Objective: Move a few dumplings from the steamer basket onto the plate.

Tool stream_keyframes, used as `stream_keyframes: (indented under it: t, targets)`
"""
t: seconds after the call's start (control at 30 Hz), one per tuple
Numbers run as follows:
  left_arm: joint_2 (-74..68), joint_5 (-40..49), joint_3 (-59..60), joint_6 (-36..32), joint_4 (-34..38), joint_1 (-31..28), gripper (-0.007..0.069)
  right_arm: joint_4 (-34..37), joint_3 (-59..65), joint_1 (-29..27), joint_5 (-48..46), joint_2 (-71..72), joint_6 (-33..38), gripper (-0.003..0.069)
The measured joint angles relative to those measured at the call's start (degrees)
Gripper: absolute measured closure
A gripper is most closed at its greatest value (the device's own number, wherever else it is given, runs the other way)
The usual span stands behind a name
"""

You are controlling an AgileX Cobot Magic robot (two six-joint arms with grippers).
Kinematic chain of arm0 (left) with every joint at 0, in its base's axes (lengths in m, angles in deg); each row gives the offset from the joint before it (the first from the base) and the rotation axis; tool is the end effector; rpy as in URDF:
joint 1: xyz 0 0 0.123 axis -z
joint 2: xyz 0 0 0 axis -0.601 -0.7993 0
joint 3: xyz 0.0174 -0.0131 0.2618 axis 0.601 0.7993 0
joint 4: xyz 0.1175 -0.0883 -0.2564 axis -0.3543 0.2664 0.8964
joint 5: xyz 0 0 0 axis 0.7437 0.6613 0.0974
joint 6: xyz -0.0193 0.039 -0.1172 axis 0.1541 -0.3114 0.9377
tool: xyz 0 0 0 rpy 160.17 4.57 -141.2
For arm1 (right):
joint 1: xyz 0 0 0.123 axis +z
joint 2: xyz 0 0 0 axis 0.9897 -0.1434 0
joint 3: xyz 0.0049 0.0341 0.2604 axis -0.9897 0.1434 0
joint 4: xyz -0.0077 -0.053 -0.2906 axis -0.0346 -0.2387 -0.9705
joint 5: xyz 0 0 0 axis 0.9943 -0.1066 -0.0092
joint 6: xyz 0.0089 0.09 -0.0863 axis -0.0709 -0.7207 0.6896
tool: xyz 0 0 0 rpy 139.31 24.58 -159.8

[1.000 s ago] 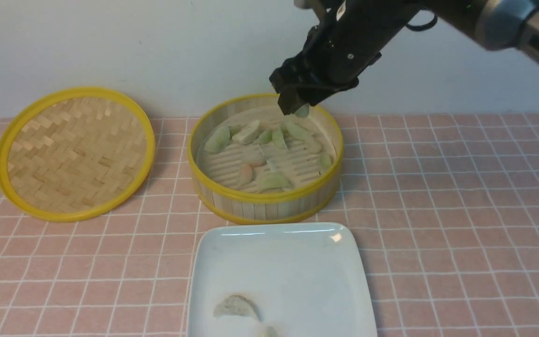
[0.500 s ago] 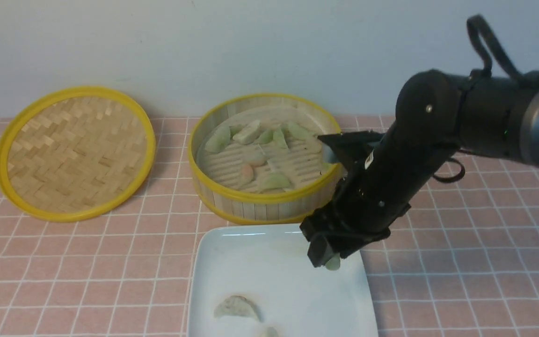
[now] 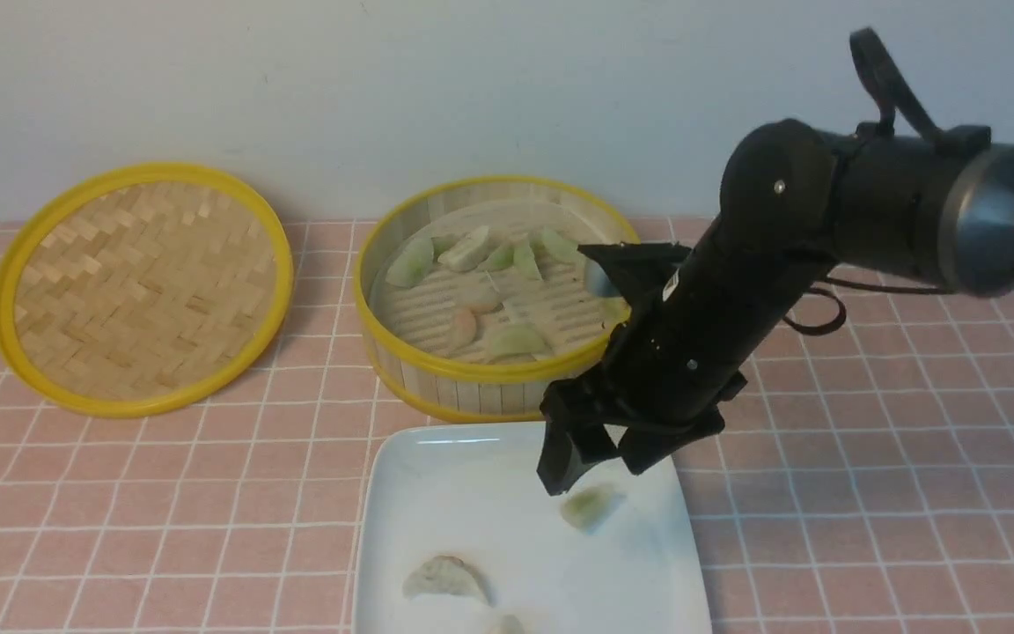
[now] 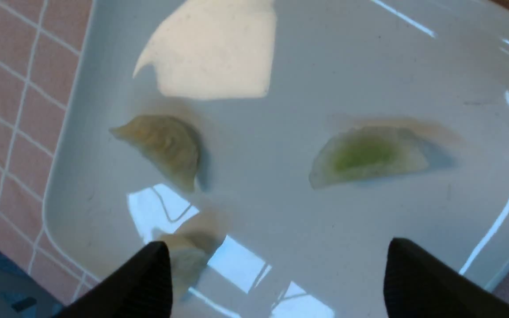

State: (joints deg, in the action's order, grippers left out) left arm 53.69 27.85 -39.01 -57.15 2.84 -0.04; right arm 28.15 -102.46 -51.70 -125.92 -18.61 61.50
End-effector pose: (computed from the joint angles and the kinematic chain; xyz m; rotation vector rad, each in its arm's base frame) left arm 0.1242 -0.0676 0.3689 0.1216 2.3504 -0.3643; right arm 0.3318 0.2496 0.1605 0.7236 -2.9742 -0.6610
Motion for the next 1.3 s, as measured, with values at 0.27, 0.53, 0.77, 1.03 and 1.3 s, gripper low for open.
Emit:
stream_keyframes:
  t: [0.27, 0.53, 0.77, 1.03, 1.3]
  targets:
    - [0.00, 0.00, 3.57, 0.00, 0.00, 0.00, 0.0631, -6.03, -1.55, 0.00, -4.65, 16.19, -3.13, 0.0389]
    - [0.00, -5.03, 4.09, 0.00, 0.00, 0.00, 0.0631, -12.36, 5.24, 0.00, 4.51, 42.85, -5.77, 0.0662]
    - [0.00, -14.31, 4.09, 0.00, 0.00, 0.00, 0.0631, -15.52, 27.23, 0.00, 19.80, 67.00, -5.91, 0.0673]
    - [-0.18, -21.57, 4.68, 0.00, -0.17, 0.00, 0.0631, -15.71, 54.74, 0.00, 39.36, 96.09, -5.92, 0.0673]
    - [-1.66, -22.82, 5.15, -0.74, -0.17, 0.00, 0.0631, -15.71, 62.26, 0.00, 48.38, 108.34, -5.92, 0.0673]
